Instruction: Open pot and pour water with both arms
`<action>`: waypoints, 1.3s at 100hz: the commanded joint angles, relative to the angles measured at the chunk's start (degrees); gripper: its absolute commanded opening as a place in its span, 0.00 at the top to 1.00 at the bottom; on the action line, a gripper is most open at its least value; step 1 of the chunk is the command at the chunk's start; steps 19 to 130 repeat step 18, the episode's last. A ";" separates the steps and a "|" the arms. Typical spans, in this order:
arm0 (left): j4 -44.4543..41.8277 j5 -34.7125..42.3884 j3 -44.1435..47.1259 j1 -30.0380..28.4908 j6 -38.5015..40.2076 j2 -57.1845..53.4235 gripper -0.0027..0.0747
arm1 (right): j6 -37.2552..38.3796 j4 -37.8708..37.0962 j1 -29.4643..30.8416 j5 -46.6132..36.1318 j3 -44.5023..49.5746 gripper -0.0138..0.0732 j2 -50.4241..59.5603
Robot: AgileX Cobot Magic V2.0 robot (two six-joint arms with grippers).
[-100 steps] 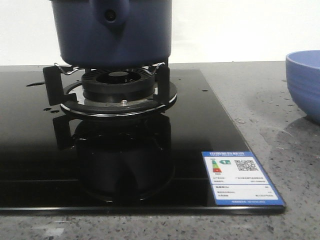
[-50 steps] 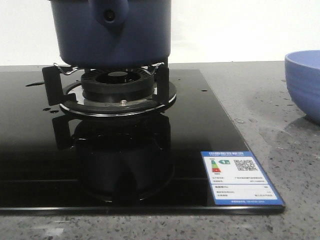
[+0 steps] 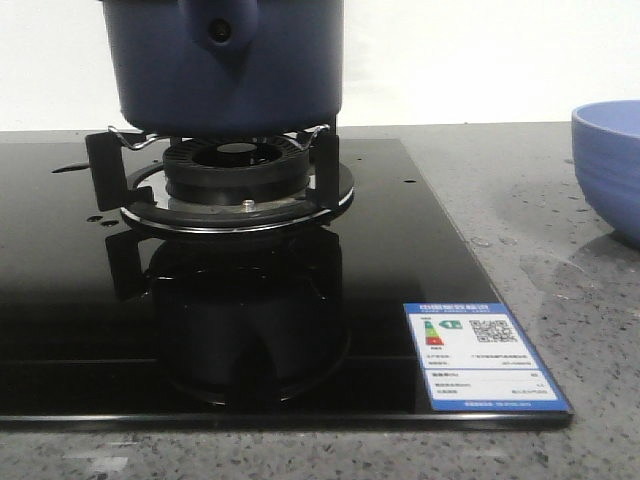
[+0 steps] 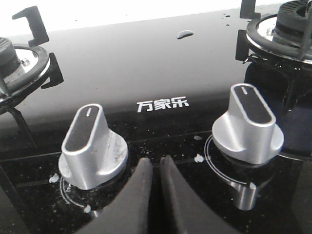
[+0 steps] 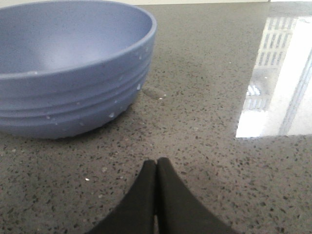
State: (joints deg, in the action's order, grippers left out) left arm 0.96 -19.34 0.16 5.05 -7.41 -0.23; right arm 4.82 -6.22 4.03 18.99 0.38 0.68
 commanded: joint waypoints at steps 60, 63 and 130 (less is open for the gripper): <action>0.50 2.22 1.68 -0.06 0.44 -1.56 0.99 | -0.04 0.38 0.41 -1.00 1.51 0.91 0.86; 0.50 2.22 1.68 -0.06 0.44 -1.56 0.99 | -0.04 0.38 0.41 -1.00 1.51 0.91 0.86; 0.50 2.22 1.68 -0.06 0.44 -1.56 0.99 | -0.04 0.38 0.41 -1.00 1.51 0.91 0.86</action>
